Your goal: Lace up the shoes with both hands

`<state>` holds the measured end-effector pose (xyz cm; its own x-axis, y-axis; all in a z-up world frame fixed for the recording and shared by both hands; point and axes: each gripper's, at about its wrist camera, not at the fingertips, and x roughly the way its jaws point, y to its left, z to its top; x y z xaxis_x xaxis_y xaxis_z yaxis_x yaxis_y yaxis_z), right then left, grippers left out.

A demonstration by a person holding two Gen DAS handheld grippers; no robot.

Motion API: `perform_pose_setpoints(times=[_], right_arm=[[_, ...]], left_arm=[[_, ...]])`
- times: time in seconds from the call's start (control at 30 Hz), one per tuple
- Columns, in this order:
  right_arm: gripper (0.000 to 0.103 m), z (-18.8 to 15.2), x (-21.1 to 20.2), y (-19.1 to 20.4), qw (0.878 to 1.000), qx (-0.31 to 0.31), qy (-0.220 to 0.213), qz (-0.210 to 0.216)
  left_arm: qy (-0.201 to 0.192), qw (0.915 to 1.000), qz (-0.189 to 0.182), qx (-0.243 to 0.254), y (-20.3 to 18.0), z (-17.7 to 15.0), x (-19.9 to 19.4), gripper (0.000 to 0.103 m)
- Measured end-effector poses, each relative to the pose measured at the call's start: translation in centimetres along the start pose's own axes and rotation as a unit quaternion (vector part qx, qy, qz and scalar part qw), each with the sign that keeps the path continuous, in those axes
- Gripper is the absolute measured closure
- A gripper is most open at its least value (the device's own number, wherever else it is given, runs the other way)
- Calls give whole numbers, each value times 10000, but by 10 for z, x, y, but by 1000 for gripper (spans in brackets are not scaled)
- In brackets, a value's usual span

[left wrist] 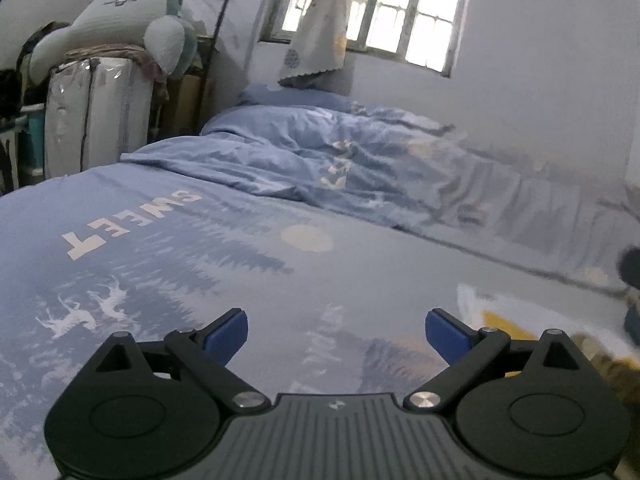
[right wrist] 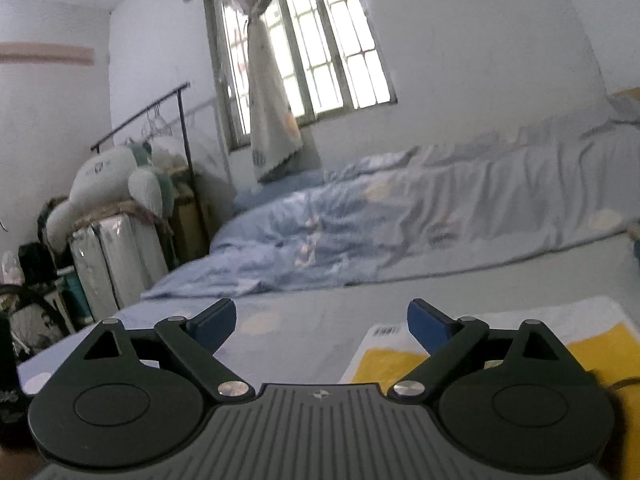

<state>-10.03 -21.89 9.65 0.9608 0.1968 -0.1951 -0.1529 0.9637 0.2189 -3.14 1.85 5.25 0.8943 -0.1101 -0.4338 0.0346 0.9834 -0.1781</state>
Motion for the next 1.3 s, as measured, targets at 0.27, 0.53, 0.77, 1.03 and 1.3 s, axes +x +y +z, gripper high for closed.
perform_pose_setpoints(times=[0.27,0.53,0.77,1.03,1.3], right_arm=[[7,-30,50,21,9964,-309,737,-279],[8,-65,76,10,9846,-632,1468,-714],[8,-82,92,6,9769,-792,1805,-823],[0,-89,104,4,9663,-1081,2052,-1115],[0,-91,105,3,9660,-1136,2043,-1102]], left_arm=[[156,9995,250,115,15,-13,10,5],[399,9989,157,163,8,-25,27,5],[700,9969,253,265,8,-35,41,5],[812,9935,452,654,-4,-42,42,0],[792,9931,495,706,-6,-45,42,0]])
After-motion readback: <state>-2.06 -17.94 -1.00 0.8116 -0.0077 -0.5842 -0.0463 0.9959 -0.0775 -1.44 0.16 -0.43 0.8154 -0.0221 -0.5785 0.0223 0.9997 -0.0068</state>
